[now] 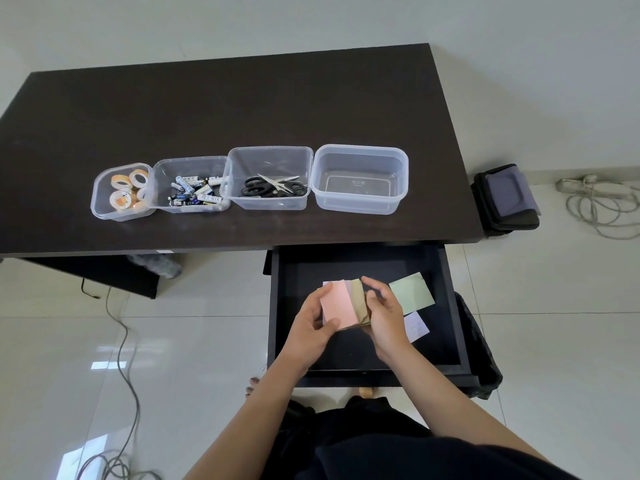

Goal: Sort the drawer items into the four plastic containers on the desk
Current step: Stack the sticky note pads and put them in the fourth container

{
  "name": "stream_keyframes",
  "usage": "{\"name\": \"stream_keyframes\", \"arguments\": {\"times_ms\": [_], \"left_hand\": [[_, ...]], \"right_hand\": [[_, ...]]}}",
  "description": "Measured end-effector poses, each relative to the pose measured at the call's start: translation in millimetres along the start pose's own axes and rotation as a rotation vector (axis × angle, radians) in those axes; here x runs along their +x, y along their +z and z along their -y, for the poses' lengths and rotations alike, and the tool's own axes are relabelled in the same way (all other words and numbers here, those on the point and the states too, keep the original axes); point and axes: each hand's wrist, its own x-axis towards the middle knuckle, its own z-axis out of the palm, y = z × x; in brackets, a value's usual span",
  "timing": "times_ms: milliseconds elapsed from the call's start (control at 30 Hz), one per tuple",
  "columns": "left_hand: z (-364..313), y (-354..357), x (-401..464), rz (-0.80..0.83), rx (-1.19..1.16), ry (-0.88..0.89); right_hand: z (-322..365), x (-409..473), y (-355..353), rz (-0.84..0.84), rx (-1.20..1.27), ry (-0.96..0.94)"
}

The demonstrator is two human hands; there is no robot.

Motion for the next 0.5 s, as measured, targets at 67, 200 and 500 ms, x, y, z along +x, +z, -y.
{"name": "stream_keyframes", "arguments": {"times_ms": [67,200,500], "left_hand": [[0.9,-0.9,-0.2,-0.017,-0.003,0.011],[0.6,-2.8,-1.4,-0.029,-0.047,0.003],[-5.0,-3.8,-1.7,0.103,0.120,-0.070]], "right_hand": [[0.0,-1.3,-1.0,0.029,0.003,-0.013],[-3.5,-3.0,-1.8,0.074,-0.107,-0.090],[-0.6,-0.3,-6.2,0.110,-0.178,-0.098]]}}
